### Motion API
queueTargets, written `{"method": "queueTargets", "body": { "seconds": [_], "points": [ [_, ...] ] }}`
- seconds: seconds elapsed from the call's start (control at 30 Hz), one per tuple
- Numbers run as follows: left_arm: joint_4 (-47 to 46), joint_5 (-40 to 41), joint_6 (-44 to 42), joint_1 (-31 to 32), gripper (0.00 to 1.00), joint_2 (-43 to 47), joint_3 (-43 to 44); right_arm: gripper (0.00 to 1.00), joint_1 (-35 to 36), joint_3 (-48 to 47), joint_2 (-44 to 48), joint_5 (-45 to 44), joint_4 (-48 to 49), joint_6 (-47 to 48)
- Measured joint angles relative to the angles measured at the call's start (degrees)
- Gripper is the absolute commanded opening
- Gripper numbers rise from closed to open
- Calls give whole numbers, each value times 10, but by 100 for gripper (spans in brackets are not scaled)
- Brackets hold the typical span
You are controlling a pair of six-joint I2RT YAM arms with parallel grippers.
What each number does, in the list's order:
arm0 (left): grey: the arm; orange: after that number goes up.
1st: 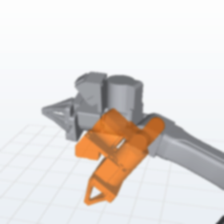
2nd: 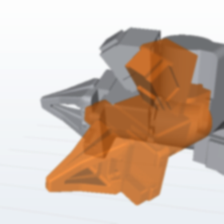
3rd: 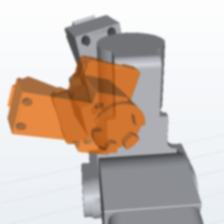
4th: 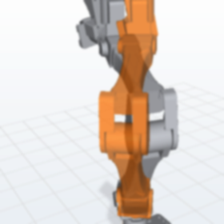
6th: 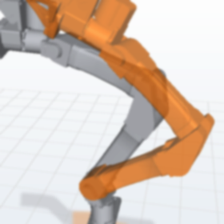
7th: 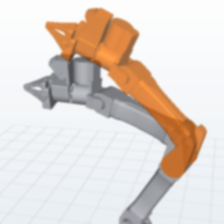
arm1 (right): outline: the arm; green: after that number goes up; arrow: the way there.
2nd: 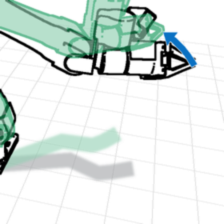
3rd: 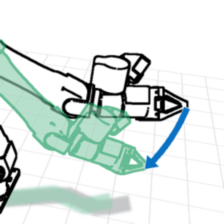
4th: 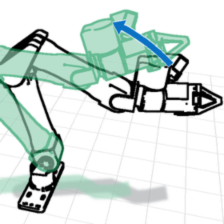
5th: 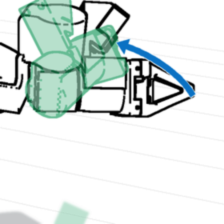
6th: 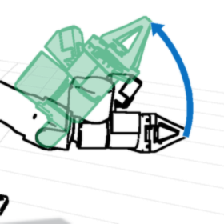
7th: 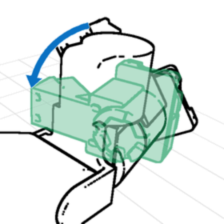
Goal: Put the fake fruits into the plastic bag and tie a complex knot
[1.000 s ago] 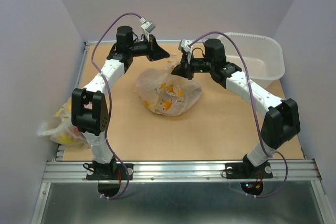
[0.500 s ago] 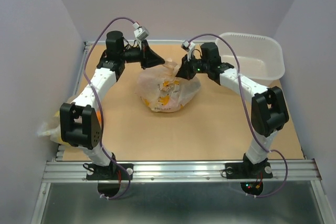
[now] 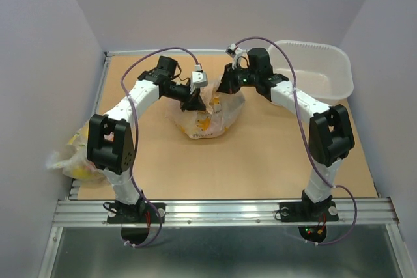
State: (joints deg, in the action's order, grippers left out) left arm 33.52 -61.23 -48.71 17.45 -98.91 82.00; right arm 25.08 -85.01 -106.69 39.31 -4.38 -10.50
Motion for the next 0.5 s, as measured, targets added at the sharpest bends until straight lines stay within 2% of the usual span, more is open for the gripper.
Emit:
{"method": "queueTargets", "body": {
  "seconds": [0.1,0.13,0.17,0.23,0.3,0.5],
  "points": [
    [0,28,-15,10,0,-19,0,0,0,0,0,19,0,-10],
    [-4,36,-14,12,0,-23,0,5,0,0,0,25,0,-12],
    [-8,42,-12,12,0,-24,0,30,0,0,0,39,0,-11],
    [-14,50,-9,12,0,-27,0,71,-3,1,1,54,0,-3],
    [-14,57,-9,12,0,-31,6,100,-9,9,7,65,0,20],
    [10,56,-29,10,0,-50,42,100,-42,63,62,42,1,191]
  ]
}}
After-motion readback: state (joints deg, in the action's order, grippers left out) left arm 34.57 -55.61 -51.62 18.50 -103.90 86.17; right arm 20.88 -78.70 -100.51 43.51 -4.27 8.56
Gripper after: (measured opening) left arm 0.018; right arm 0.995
